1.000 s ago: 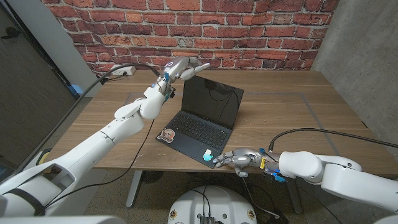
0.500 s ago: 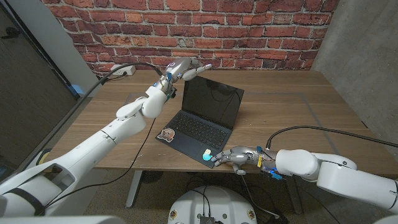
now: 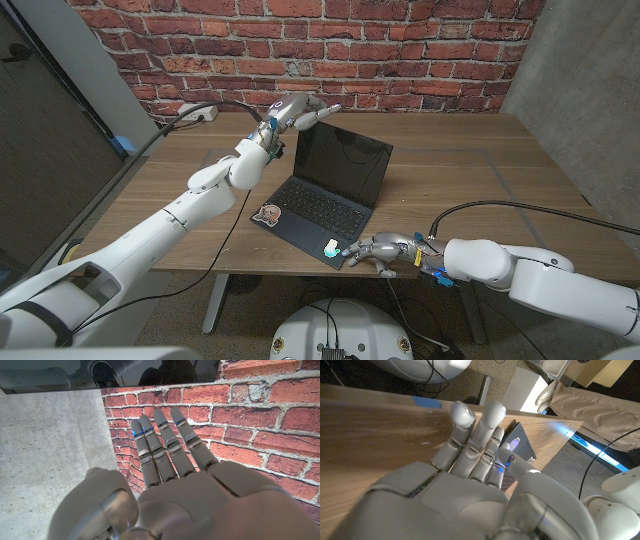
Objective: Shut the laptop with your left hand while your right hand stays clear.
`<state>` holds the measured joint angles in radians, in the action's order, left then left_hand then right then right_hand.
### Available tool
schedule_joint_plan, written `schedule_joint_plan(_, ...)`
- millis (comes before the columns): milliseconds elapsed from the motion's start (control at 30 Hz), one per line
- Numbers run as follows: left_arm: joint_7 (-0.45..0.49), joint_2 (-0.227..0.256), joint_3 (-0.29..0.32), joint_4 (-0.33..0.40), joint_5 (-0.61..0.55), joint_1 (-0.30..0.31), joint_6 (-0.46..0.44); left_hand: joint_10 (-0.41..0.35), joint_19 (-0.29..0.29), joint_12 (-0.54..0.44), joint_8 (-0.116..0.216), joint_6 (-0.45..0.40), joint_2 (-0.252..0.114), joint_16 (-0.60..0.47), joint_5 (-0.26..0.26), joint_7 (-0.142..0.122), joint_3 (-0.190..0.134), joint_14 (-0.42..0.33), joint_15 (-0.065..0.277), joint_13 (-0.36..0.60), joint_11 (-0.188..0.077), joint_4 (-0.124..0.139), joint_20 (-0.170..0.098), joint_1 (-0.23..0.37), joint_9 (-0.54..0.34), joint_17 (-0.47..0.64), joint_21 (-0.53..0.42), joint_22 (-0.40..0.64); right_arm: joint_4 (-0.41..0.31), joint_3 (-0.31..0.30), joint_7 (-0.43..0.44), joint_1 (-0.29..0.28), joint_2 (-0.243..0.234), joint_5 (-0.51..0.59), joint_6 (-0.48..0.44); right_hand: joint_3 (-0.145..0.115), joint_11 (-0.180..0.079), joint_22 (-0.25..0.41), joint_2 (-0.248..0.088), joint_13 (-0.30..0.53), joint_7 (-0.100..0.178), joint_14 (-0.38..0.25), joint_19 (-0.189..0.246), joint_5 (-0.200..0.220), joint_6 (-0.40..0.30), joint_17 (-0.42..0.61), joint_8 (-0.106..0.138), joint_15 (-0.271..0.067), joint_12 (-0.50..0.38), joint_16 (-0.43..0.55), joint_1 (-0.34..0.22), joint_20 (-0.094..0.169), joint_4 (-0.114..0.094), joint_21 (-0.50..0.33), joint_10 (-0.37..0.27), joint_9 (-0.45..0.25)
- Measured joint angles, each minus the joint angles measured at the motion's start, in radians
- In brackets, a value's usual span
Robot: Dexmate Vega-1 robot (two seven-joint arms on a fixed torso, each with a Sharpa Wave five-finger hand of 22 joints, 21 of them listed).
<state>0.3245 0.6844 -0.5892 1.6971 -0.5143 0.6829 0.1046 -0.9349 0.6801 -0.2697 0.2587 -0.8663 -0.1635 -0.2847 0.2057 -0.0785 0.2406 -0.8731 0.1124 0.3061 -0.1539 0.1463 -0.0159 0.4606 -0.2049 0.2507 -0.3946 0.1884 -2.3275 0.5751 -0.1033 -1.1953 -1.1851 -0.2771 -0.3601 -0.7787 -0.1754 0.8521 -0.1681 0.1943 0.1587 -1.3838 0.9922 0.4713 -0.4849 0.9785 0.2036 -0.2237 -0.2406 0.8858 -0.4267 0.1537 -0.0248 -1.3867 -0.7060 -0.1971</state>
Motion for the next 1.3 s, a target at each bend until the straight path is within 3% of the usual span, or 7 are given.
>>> schedule_joint_plan(233,0.002,-0.003,-0.005,-0.006,0.001,-0.003,-0.004,0.000,0.000,0.004,0.000,0.000,0.000,0.004,0.000,0.000,0.000,0.000,0.000,0.000,0.000,0.000,0.000,0.000,0.000,0.000,0.008,0.000,-0.006,-0.039,0.042,-0.042,-0.019,-0.035,0.043,0.004,-0.007,-0.054,0.000,0.005,0.006,-0.005,-0.004,-0.009,-0.023,-0.020,0.004,-0.002,-0.007,0.001,0.000,-0.004,0.016,0.034,-0.047,-0.002)
schedule_joint_plan(533,0.003,-0.007,-0.012,-0.014,0.001,-0.009,-0.006,0.000,0.000,0.004,0.000,0.000,0.000,0.004,0.000,0.000,0.000,0.006,-0.002,0.000,0.000,0.000,0.000,0.000,0.000,0.000,0.008,0.000,0.024,-0.054,0.021,-0.052,-0.008,-0.083,0.103,0.010,-0.030,-0.183,-0.012,0.000,0.013,-0.015,0.004,-0.030,0.054,0.020,-0.026,-0.001,0.045,0.070,0.001,0.002,0.022,0.086,0.052,-0.005)
schedule_joint_plan(633,0.002,-0.008,-0.015,-0.017,0.002,-0.011,-0.007,0.000,0.000,0.004,0.000,0.000,0.000,0.004,0.000,0.000,0.000,0.006,-0.002,0.000,0.000,0.000,0.000,0.000,0.000,0.000,0.008,0.000,0.039,-0.047,-0.003,-0.038,0.001,-0.089,0.111,0.005,-0.028,-0.179,-0.014,-0.004,0.017,-0.015,0.026,-0.044,0.082,0.035,-0.026,-0.001,0.045,0.081,0.003,0.007,0.011,0.072,0.068,-0.005)
schedule_joint_plan(867,-0.001,-0.010,-0.020,-0.019,0.002,-0.013,-0.009,0.000,0.000,0.004,0.000,0.000,0.000,0.004,0.000,0.000,0.000,0.006,-0.002,0.003,0.000,0.000,0.000,0.000,0.000,0.000,0.008,0.000,0.063,-0.027,-0.052,-0.012,0.021,-0.090,0.117,-0.003,-0.030,-0.186,-0.019,-0.004,0.007,-0.015,0.030,-0.065,0.116,0.084,-0.026,-0.001,0.045,0.121,0.008,0.011,-0.011,0.066,0.102,-0.005)
schedule_joint_plan(1300,-0.004,-0.012,-0.027,-0.021,0.001,-0.018,-0.012,0.000,-0.004,0.004,0.000,0.000,0.000,0.008,0.000,0.000,0.000,0.005,-0.002,0.003,0.000,0.000,0.004,0.000,-0.002,0.000,0.008,0.000,0.086,0.009,-0.096,0.035,0.046,-0.080,0.094,-0.021,-0.032,-0.160,-0.015,-0.003,-0.014,-0.015,0.049,-0.092,0.155,0.126,-0.026,-0.001,0.043,0.147,0.021,0.016,-0.029,0.039,0.133,-0.004)
